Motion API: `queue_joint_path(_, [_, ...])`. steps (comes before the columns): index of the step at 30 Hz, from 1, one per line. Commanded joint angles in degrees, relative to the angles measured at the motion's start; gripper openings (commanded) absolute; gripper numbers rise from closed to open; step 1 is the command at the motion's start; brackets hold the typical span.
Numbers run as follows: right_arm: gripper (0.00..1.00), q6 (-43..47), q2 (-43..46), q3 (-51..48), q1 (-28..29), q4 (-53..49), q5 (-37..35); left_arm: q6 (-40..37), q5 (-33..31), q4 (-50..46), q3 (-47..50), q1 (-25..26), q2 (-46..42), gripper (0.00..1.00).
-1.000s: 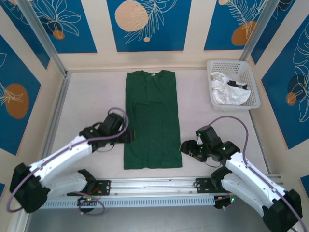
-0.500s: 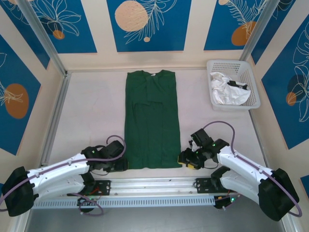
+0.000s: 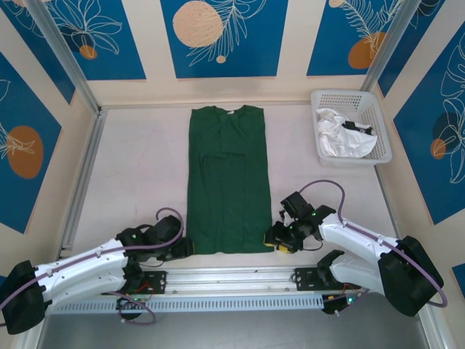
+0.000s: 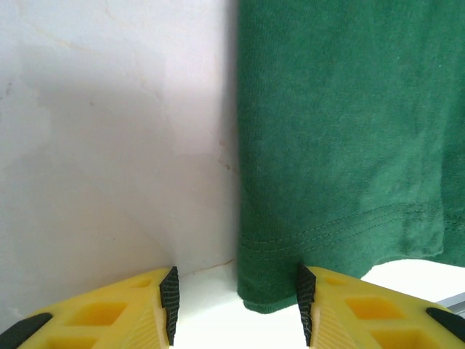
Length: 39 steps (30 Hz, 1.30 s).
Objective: Fold and stack the t-shirts
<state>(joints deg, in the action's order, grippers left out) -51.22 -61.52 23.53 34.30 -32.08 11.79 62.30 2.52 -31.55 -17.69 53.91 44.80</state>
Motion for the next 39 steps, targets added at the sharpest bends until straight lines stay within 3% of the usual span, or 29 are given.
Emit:
queue_joint_path(1, [0.47, -0.9, 0.3, 1.5, 0.7, 0.9, 0.0, 1.8, 3.3, 6.9, 1.6, 0.5, 0.1, 0.47])
queue_joint_path(9, [0.4, -0.8, -1.3, 2.2, 1.7, 1.0, -0.8, 1.5, 4.2, 9.5, 0.8, 0.5, 4.1, 0.4])
queue_joint_path(15, [0.34, -0.8, -1.5, 2.5, 1.8, -0.3, -2.6, 0.6, 0.6, 3.1, -0.8, 0.6, 4.7, 0.35])
queue_joint_path(22, [0.23, 0.1, -2.7, 2.9, 2.0, -0.4, -2.2, 0.6, -0.4, 2.8, -1.1, 0.6, 3.0, 0.21])
queue_joint_path(28, [0.07, 1.6, -4.3, 3.6, 3.2, -2.0, -3.4, -0.5, -0.9, 3.0, -1.5, 0.6, 3.8, 0.01])
queue_joint_path(30, [0.0, 2.0, -4.7, 3.7, 3.8, -3.0, -3.8, -1.8, -0.4, 1.6, -2.4, 0.6, 4.7, 0.0])
queue_joint_path(39, [0.0, -1.5, -3.7, 1.8, 11.2, -6.1, -4.0, -8.1, 4.0, -8.0, -5.8, 2.5, 4.7, 0.0])
